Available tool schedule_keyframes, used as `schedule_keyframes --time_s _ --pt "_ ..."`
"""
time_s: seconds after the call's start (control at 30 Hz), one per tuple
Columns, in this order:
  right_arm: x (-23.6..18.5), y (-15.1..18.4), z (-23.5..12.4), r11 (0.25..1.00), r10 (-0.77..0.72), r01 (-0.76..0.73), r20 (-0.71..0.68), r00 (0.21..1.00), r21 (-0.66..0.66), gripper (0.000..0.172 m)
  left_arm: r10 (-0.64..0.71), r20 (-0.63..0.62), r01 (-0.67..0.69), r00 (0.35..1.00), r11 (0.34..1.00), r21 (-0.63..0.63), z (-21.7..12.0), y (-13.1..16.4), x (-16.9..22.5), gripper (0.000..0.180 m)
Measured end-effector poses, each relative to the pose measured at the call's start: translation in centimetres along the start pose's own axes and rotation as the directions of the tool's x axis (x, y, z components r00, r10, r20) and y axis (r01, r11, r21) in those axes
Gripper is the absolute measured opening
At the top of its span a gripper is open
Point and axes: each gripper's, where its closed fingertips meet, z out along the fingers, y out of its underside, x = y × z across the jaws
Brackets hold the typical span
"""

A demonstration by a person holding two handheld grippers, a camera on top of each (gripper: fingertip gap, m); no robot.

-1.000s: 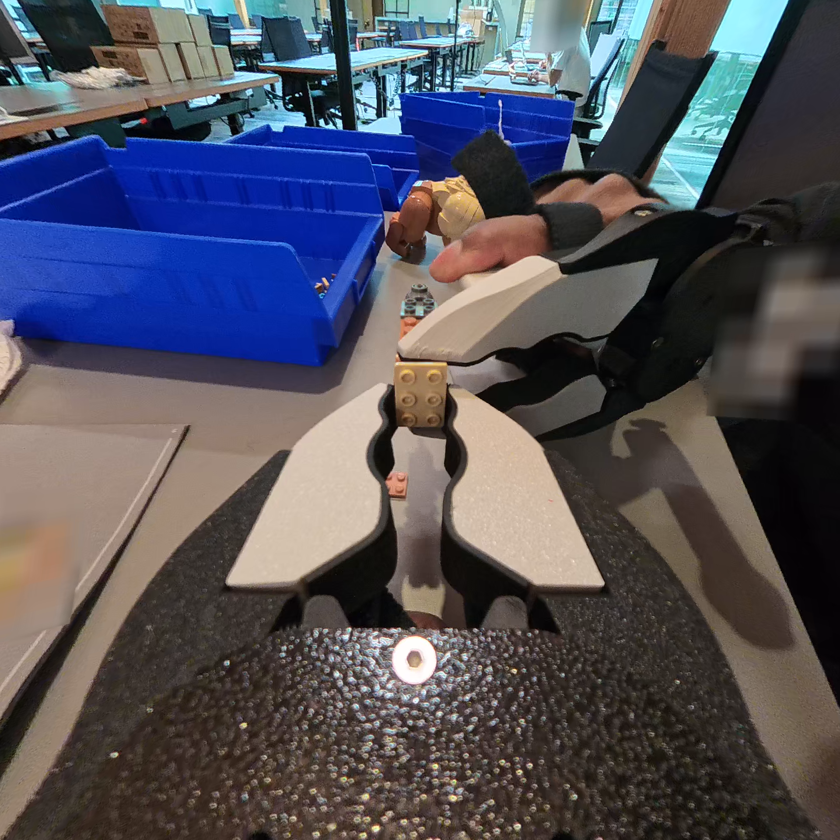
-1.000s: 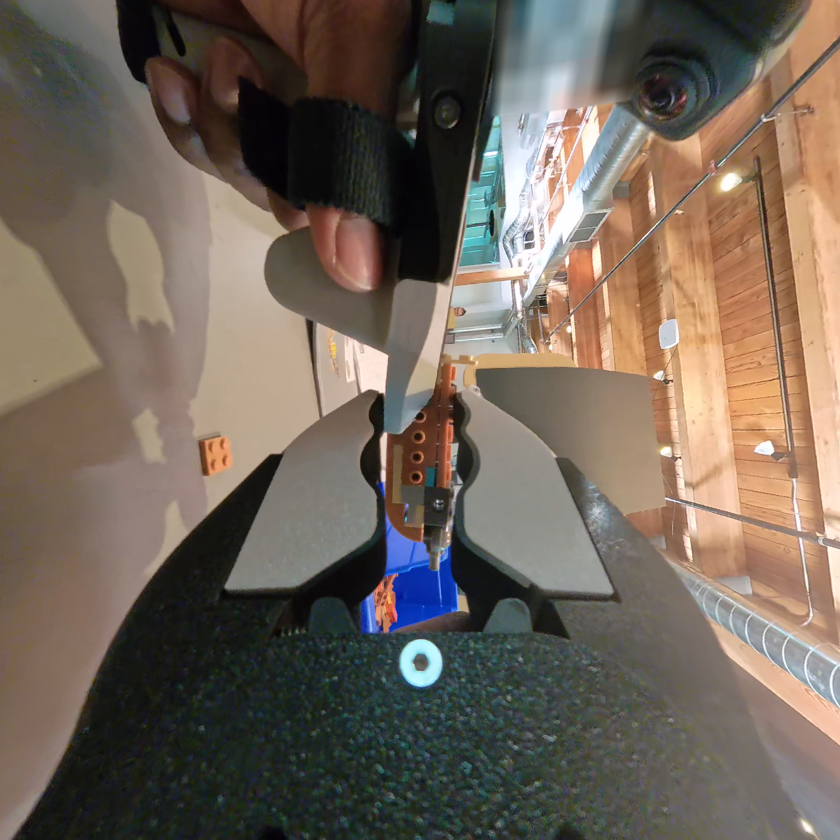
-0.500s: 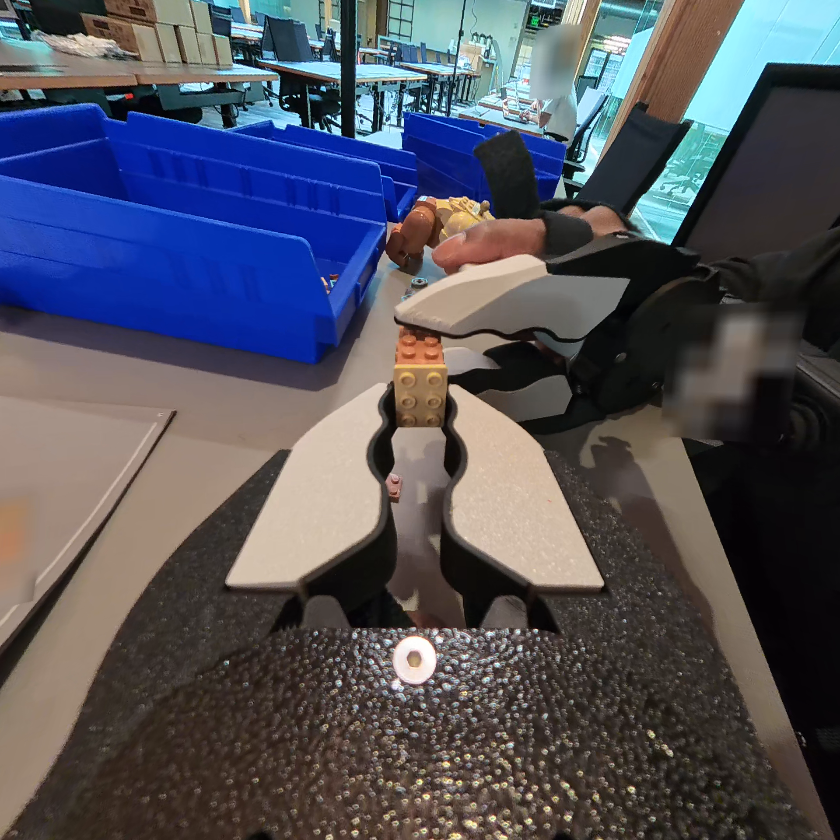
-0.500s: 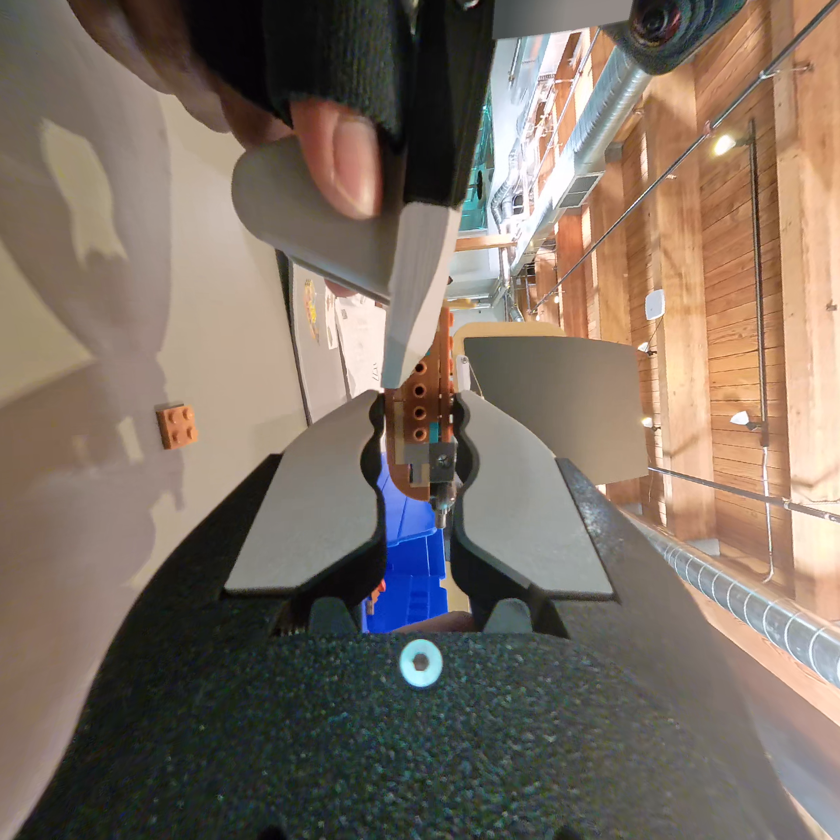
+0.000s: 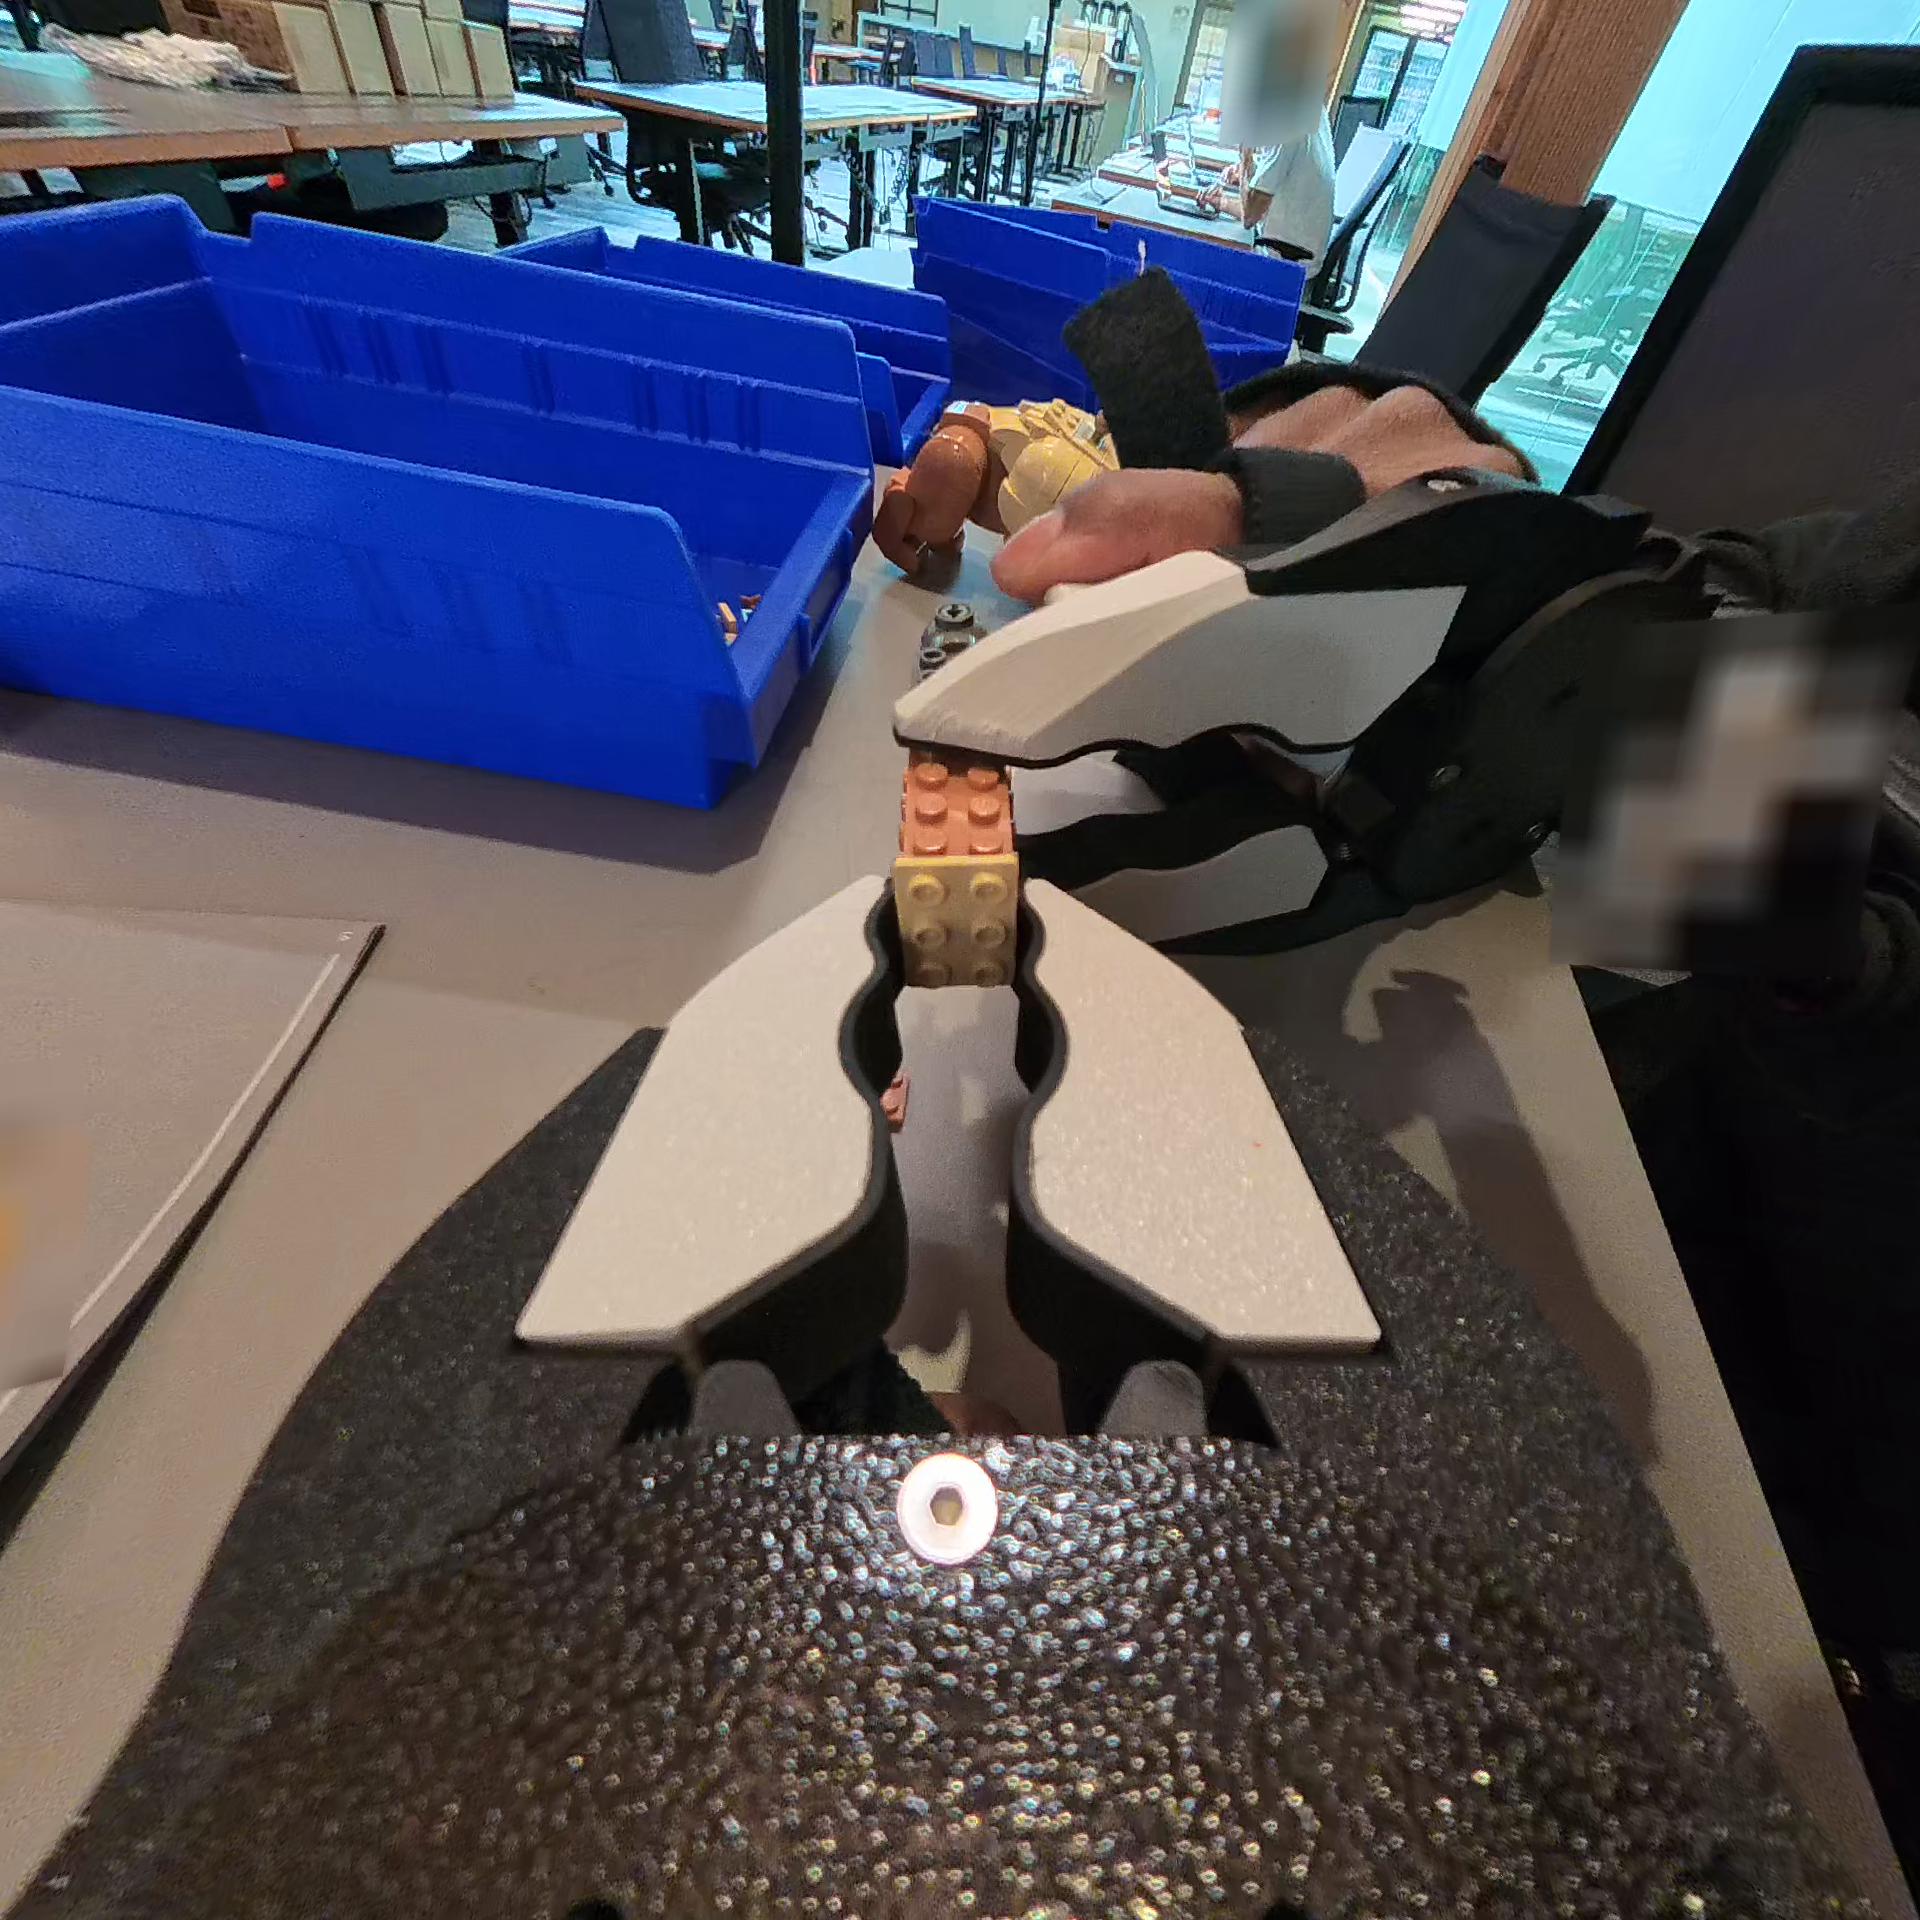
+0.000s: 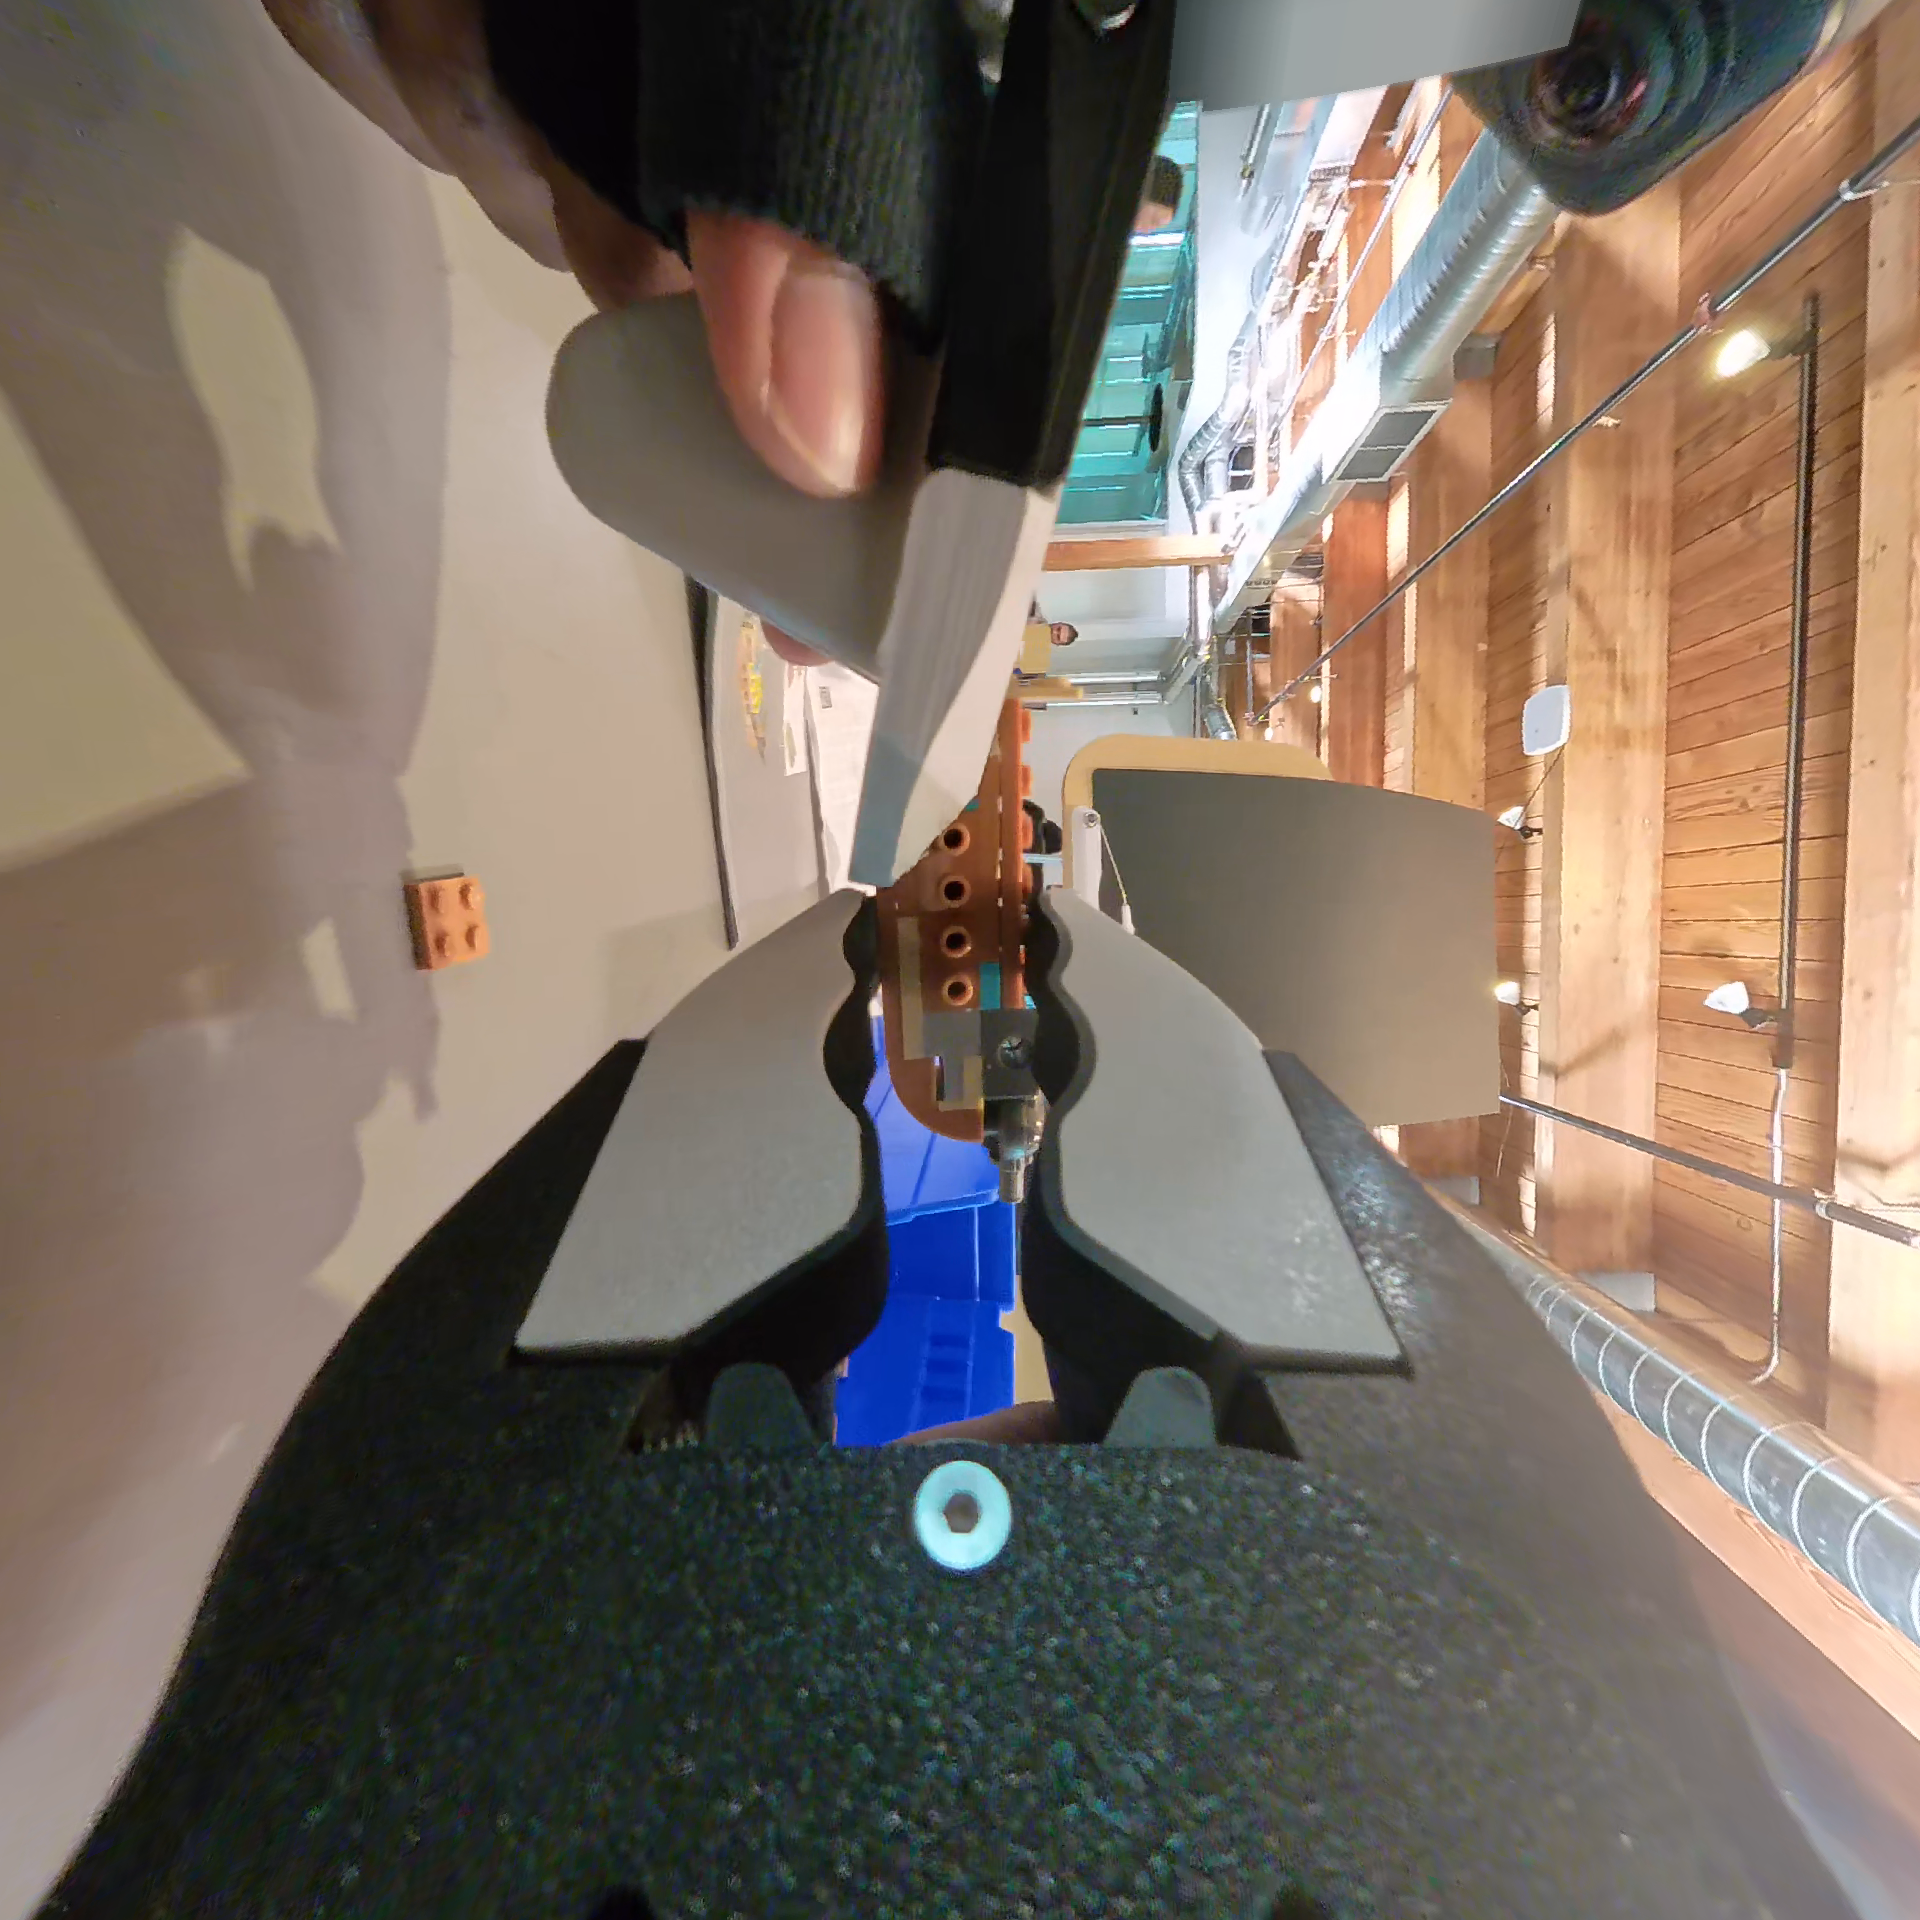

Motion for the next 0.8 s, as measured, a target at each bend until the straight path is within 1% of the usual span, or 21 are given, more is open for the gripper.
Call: schedule_keyframes --time_s 0.2,0.27,0.3,0.33,0.4,0.63,0.7,0.8 --pt "-0.3 0.1 0.1 1.0 0.014 -0.014 0.025 1.0 -0.002 0.026 -0.003 0.0 0.003 1.0 1.0 -0.009 0.1 0.3 -0.1 0.018" --pt "-0.3 0.1 0.4 0.999 0.034 -0.034 0.016 0.999 0.001 0.027 -0.028 -0.003 0.028 1.0 1.0 0.006 0.1 0.1 -0.3 0.018" --pt "-0.2 0.2 0.5 0.999 0.051 -0.051 0.004 0.999 -0.006 0.033 -0.043 -0.001 0.043 0.999 0.999 0.005 0.1 0.2 -0.5 0.018" --pt "0.1 0.5 0.7 0.997 0.072 -0.073 -0.018 0.997 -0.017 0.05 -0.057 0.006 0.057 0.998 0.998 0.007 0.0 0.3 -0.8 0.018" --pt "0.3 0.9 0.9 0.994 0.11 -0.11 -0.02 0.994 -0.024 0.065 -0.102 -0.005 0.102 0.995 0.995 0.019 -0.1 0.3 -1.1 0.018" --pt "1.1 1.3 0.4 0.966 0.254 -0.255 0.021 0.967 0.053 0.07 -0.297 -0.142 0.309 0.944 0.949 0.065 -0.6 -0.3 -1.2 0.017" --pt "1.0 1.4 0.4 0.958 0.276 -0.278 0.039 0.96 0.072 0.07 -0.339 -0.182 0.357 0.923 0.931 0.075 -0.8 -0.5 -1.2 0.017" --pt "0.8 2.0 0.5 0.951 0.299 -0.302 0.053 0.953 0.066 0.069 -0.378 -0.224 0.404 0.898 0.911 0.084 -0.9 -0.7 -1.2 0.018"
